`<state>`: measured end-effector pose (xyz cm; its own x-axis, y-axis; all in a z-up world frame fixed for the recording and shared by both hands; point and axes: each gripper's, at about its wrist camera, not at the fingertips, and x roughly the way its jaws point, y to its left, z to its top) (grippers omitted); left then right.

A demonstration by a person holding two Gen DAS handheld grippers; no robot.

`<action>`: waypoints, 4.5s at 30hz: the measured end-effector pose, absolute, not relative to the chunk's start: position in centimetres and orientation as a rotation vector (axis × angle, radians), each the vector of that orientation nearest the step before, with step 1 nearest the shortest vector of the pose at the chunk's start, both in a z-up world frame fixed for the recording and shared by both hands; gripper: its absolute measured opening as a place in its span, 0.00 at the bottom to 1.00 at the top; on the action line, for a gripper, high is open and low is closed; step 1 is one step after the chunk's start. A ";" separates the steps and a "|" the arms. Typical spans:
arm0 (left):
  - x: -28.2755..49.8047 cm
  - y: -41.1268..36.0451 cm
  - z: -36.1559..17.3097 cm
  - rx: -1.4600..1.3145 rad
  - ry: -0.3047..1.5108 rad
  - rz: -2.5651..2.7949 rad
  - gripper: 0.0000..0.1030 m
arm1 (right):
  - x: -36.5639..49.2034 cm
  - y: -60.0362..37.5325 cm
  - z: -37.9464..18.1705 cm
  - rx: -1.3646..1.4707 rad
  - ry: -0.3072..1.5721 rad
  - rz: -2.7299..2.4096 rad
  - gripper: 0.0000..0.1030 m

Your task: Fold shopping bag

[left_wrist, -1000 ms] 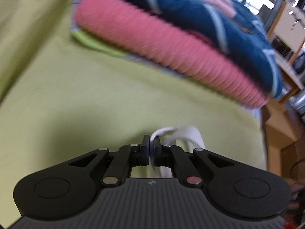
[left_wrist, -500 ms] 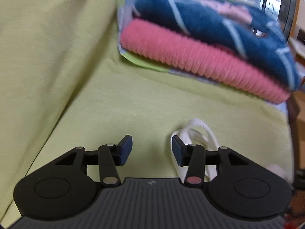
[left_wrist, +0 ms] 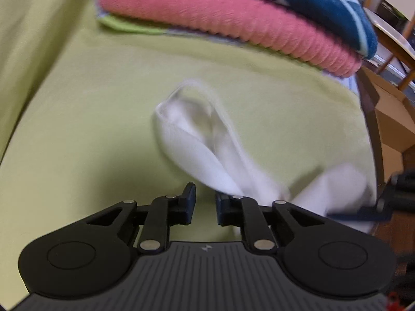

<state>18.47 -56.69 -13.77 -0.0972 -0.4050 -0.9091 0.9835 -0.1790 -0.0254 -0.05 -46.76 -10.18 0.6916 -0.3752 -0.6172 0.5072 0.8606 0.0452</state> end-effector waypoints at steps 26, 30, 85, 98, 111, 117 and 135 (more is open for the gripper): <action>17.4 -45.5 -11.2 0.940 0.639 -1.527 0.20 | 0.6 -47.9 -10.1 0.272 0.677 -0.468 0.17; 17.5 -46.1 -12.1 0.899 0.629 -1.496 0.21 | 1.3 -48.5 -10.2 0.275 0.702 -0.458 0.17; 9.0 -40.8 -15.8 1.346 0.025 -1.553 0.59 | 0.5 -49.0 -10.6 0.306 0.668 -0.416 0.17; 8.4 -40.0 -16.9 1.370 -0.054 -1.539 0.59 | 0.4 -49.2 -10.6 0.300 0.653 -0.410 0.16; 8.5 -40.7 -16.9 1.430 -0.081 -1.570 0.59 | -2.5 -47.1 -9.2 -0.032 0.592 -0.339 0.60; 8.6 -41.0 -16.8 1.426 -0.082 -1.572 0.59 | -4.6 -43.7 -11.2 -0.471 0.649 -0.240 0.67; 10.3 -41.0 -16.4 1.364 -0.029 -1.655 0.60 | 0.9 -44.6 -15.7 -0.738 0.678 -0.225 0.56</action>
